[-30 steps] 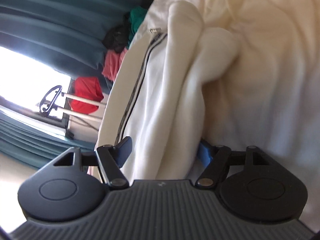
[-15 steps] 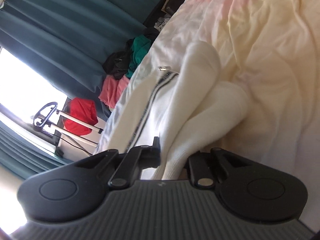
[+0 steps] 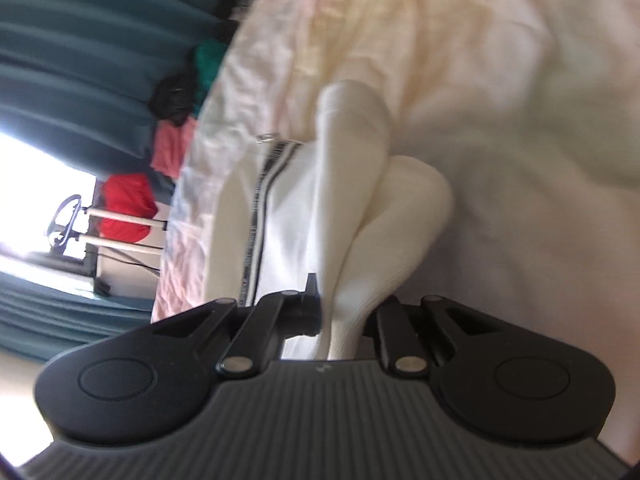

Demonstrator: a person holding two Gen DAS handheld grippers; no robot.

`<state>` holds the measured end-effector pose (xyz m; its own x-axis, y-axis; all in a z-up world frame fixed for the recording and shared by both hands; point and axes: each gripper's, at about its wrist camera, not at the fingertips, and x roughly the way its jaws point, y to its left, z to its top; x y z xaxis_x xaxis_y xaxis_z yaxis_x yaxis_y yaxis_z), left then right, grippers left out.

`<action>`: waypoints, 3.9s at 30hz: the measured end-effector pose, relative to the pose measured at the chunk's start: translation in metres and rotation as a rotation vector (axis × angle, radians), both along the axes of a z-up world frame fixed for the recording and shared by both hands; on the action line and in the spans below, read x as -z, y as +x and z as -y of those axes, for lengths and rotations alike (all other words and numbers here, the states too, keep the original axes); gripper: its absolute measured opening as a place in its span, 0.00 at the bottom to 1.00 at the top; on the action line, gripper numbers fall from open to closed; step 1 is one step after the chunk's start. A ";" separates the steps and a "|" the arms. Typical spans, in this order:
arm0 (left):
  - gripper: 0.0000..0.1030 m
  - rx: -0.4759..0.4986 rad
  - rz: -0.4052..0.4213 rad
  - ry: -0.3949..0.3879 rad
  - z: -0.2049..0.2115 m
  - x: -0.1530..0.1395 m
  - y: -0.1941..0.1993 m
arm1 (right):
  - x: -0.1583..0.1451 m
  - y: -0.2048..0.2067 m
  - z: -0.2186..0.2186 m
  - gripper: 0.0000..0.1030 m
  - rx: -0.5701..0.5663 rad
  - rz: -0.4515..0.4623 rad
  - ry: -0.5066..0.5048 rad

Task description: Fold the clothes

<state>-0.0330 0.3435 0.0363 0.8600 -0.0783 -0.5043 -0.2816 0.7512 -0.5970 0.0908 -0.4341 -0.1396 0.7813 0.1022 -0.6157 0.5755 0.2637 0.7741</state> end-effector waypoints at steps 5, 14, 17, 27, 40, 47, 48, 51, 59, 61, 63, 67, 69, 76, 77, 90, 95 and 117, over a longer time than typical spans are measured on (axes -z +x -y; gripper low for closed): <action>0.07 0.035 -0.057 0.092 0.015 0.013 -0.008 | 0.017 -0.026 0.008 0.22 0.072 -0.035 0.100; 0.63 0.099 -0.208 0.381 0.055 -0.018 -0.031 | -0.004 -0.081 0.022 0.57 0.315 0.015 0.002; 0.74 0.188 -0.134 0.448 0.080 -0.033 -0.045 | -0.016 -0.089 0.027 0.57 0.335 0.124 -0.036; 0.77 0.540 0.038 0.508 0.238 -0.011 0.013 | 0.003 -0.062 0.024 0.56 0.192 0.144 0.105; 0.75 0.601 -0.023 0.353 0.301 0.105 0.076 | 0.017 -0.037 0.040 0.44 0.114 0.140 -0.011; 0.76 0.585 0.006 0.316 0.289 0.103 0.079 | 0.001 -0.038 0.033 0.06 0.138 0.136 -0.102; 0.75 0.585 0.015 0.318 0.288 0.101 0.078 | -0.003 -0.044 0.031 0.06 0.159 0.145 -0.101; 0.76 0.577 0.029 0.319 0.286 0.097 0.073 | -0.012 -0.053 0.024 0.06 0.185 0.119 -0.149; 0.76 0.535 0.013 0.301 0.273 0.093 0.067 | 0.002 -0.059 0.026 0.08 0.209 0.052 -0.066; 0.76 0.527 0.007 0.285 0.270 0.093 0.066 | 0.002 -0.061 0.025 0.10 0.214 0.031 -0.044; 0.76 0.521 0.006 0.276 0.268 0.092 0.063 | 0.003 -0.065 0.023 0.17 0.214 0.017 -0.017; 0.76 0.520 0.007 0.276 0.266 0.091 0.059 | 0.008 -0.073 0.018 0.58 0.214 0.001 0.067; 0.76 0.519 0.007 0.274 0.266 0.091 0.057 | 0.015 -0.073 0.015 0.59 0.201 0.021 0.124; 0.76 0.498 0.003 0.248 0.265 0.093 0.057 | 0.039 -0.038 0.010 0.59 0.086 0.108 0.269; 0.76 0.492 0.001 0.248 0.265 0.094 0.058 | 0.039 -0.029 0.011 0.59 0.071 0.116 0.254; 0.76 0.456 -0.021 0.226 0.260 0.098 0.066 | 0.005 -0.055 0.048 0.57 0.239 0.408 -0.020; 0.76 0.466 -0.032 0.221 0.261 0.100 0.067 | 0.030 -0.065 0.062 0.58 0.307 0.276 0.098; 0.76 0.408 -0.054 0.246 0.256 0.102 0.070 | 0.039 -0.039 0.018 0.59 0.069 0.095 0.123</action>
<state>0.0370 0.0877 -0.0653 0.7561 -0.2763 -0.5932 0.0396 0.9242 -0.3799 0.0521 -0.4520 -0.1786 0.8434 0.1161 -0.5246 0.5115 0.1254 0.8501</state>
